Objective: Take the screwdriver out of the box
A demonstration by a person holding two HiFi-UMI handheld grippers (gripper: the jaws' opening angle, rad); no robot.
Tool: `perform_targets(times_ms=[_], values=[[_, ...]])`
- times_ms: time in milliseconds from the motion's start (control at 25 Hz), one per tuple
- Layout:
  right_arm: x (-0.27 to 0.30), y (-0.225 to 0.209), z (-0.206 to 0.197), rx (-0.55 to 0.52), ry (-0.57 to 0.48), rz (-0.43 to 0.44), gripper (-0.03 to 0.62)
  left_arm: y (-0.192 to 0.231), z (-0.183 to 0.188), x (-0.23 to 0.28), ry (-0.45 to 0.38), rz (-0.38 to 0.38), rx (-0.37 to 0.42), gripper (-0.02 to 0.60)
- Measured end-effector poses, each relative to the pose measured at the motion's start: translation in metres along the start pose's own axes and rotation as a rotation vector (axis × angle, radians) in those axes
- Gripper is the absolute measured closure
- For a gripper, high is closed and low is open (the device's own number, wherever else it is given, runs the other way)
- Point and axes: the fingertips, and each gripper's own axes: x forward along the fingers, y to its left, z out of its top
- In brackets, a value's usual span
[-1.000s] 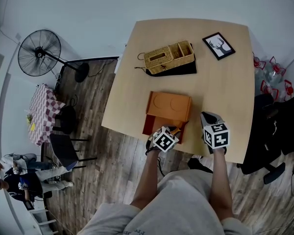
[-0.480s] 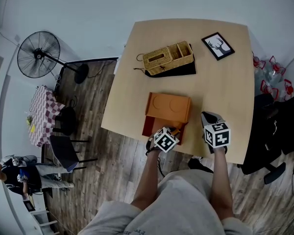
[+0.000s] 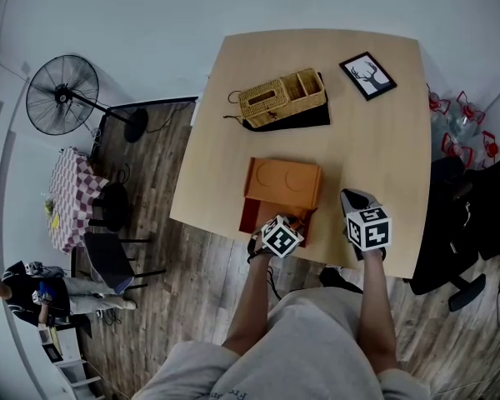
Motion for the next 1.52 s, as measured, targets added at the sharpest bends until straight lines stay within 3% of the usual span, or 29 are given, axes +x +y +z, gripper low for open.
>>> perform_targets(times_ms=[480, 1520], values=[[-0.004, -0.013, -0.007, 0.021, 0.006, -0.017, 0.592, -0.005, -0.011, 0.016, 0.036, -0.022, -0.022, 0.42], [-0.013, -0.017, -0.008, 0.04, -0.015, -0.026, 0.592, -0.004, -0.004, 0.013, -0.028, 0.028, -0.032, 0.453]])
